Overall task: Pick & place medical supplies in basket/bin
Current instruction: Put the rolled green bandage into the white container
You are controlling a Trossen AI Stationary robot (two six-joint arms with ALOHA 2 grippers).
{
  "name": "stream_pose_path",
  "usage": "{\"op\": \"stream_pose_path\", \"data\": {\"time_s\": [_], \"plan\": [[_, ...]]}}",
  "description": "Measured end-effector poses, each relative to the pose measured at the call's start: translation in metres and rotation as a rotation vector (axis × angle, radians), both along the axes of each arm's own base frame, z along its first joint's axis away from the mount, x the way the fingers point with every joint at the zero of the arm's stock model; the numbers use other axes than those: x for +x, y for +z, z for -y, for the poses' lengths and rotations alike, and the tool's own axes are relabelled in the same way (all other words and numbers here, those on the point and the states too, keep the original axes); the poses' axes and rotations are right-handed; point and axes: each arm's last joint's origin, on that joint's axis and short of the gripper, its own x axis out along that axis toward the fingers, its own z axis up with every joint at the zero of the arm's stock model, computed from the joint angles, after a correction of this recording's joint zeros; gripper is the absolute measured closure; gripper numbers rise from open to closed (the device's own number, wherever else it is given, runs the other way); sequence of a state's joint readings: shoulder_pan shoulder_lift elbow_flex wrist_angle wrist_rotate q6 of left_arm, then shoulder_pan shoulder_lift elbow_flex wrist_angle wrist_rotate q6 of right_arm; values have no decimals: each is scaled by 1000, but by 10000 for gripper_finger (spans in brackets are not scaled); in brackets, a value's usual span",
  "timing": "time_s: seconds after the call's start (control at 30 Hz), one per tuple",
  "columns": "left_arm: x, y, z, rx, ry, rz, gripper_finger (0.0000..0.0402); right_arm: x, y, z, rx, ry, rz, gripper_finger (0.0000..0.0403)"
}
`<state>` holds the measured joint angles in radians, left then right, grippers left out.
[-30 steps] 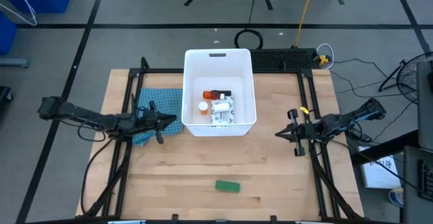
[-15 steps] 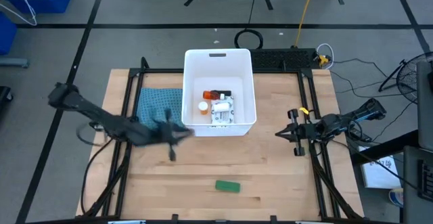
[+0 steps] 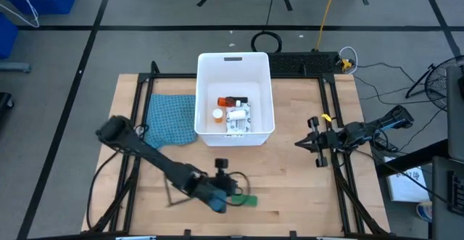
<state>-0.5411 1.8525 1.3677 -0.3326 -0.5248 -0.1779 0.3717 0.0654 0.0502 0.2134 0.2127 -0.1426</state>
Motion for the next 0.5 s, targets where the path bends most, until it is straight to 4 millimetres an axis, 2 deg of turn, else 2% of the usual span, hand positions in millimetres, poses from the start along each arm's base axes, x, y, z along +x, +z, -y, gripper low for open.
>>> {"op": "stream_pose_path", "data": {"time_s": [0.13, 0.33, 0.5], "plan": [[19, -17, 4, -60, -42, -179, 306, 0, 0, 0, 3, 0, -1, 403], [35, -28, 1, -238, -168, -294, 158, 0, 0, 0, 0, -1, -1, 403], [41, -34, -2, -246, -152, -286, 54, 0, -1, 0, -3, -1, -8, 403]]}}
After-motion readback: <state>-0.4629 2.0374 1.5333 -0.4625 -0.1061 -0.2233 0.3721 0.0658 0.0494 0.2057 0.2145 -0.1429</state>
